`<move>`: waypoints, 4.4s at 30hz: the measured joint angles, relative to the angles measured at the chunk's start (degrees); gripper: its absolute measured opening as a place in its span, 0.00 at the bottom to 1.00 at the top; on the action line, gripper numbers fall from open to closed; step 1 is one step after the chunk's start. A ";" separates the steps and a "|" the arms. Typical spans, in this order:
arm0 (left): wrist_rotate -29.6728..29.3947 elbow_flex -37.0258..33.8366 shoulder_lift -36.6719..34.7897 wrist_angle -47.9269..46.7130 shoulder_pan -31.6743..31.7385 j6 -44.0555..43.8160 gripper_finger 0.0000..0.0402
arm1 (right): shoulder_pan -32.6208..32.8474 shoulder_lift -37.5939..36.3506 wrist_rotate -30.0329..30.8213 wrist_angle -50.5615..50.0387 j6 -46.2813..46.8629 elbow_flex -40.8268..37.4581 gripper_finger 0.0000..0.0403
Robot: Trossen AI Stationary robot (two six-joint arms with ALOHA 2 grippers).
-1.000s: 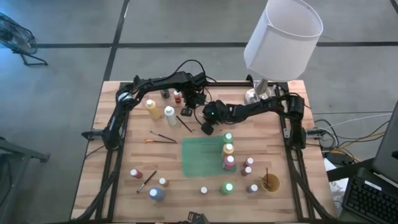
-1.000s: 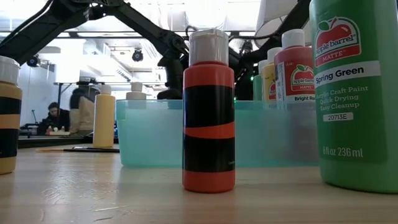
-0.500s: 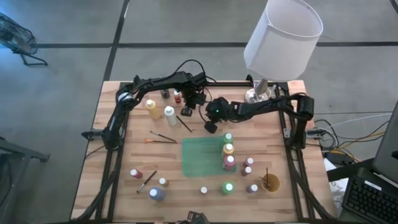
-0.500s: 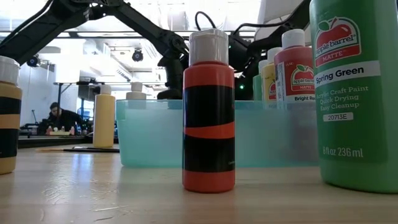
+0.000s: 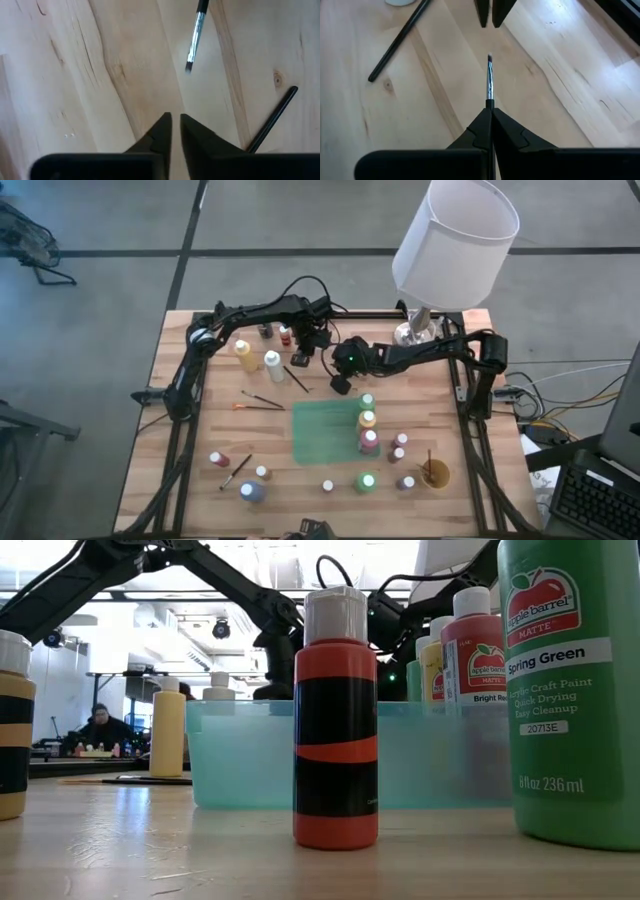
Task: Pick & Place Paint Supplies
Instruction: Put the silver paintbrush into the yellow cup
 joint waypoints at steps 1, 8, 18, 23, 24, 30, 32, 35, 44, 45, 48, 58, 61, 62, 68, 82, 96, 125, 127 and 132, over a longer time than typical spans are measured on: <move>0.16 -0.17 0.00 0.04 0.11 -0.36 0.16 | 0.00 0.00 0.03 -0.06 -0.11 0.00 0.02; 3.39 -0.38 0.00 1.27 0.56 -0.14 0.41 | -0.05 -0.05 0.03 -0.01 -0.34 -0.02 0.02; -1.54 -0.40 0.00 4.51 -3.21 2.52 0.56 | -0.13 -0.07 0.01 0.36 -0.62 -0.04 0.02; -2.33 -0.40 0.00 5.38 -4.27 3.49 0.55 | -0.13 -0.09 -0.15 0.57 -0.78 -0.15 0.02; -2.39 -0.41 0.00 5.70 -4.29 3.55 0.54 | -0.13 -0.09 -0.15 0.63 -0.75 -0.15 0.02; -1.69 -0.42 0.00 6.40 -4.31 3.20 0.52 | -0.13 -0.09 0.00 1.42 -0.90 -0.17 0.02; -0.55 -0.44 0.00 6.32 -4.31 2.84 0.52 | -0.13 -0.09 0.09 2.25 -1.02 -0.20 0.02; 0.12 -0.44 0.00 6.31 -4.31 2.03 0.52 | -0.13 -0.09 0.67 3.60 -1.41 -0.22 0.02; 0.79 -0.44 0.00 6.85 -4.27 1.42 0.47 | -0.13 -0.09 3.30 5.87 -1.67 -0.22 0.02; 0.85 -0.44 0.00 6.84 -4.27 1.36 0.44 | -0.13 -0.09 3.31 6.24 -1.65 -0.22 0.02; 1.24 -0.44 0.00 7.14 -4.19 0.47 0.33 | -0.14 -0.07 3.51 7.06 -1.34 -0.24 0.02; 6.43 -0.44 0.07 7.62 -3.26 -0.84 0.03 | -0.20 -0.07 3.93 8.58 -0.99 -0.24 0.02; 6.53 -0.44 0.07 7.46 -3.24 -0.79 0.02 | -0.20 -0.08 3.92 8.58 -1.02 -0.24 0.02; 6.53 -0.44 0.07 7.31 -3.24 -0.79 0.02 | -0.20 -0.07 3.84 8.58 -1.29 -0.24 0.02; 6.84 -0.40 0.07 6.69 -2.94 -1.20 0.02 | -0.18 -1.38 3.46 7.54 -1.46 -0.23 0.03; 6.86 -0.20 0.33 6.02 -1.40 -6.80 0.01 | 4.92 -21.94 3.37 -19.37 -4.40 0.20 0.36; -6.15 1.02 -9.27 7.61 -4.08 0.24 0.01 | 6.25 -41.89 4.02 -37.13 3.75 -0.83 0.49; -41.12 -3.09 -25.91 23.40 -36.16 41.42 0.01 | 6.29 -58.62 -12.71 -33.93 6.98 -5.51 0.37; -44.53 -5.52 -25.79 26.77 -38.05 46.93 0.01 | 6.29 -58.71 -15.54 -33.40 6.98 -5.53 0.39; -50.60 -13.51 -25.79 43.63 -41.19 65.71 0.01 | 6.40 -58.06 -18.11 -28.83 9.59 -6.18 0.44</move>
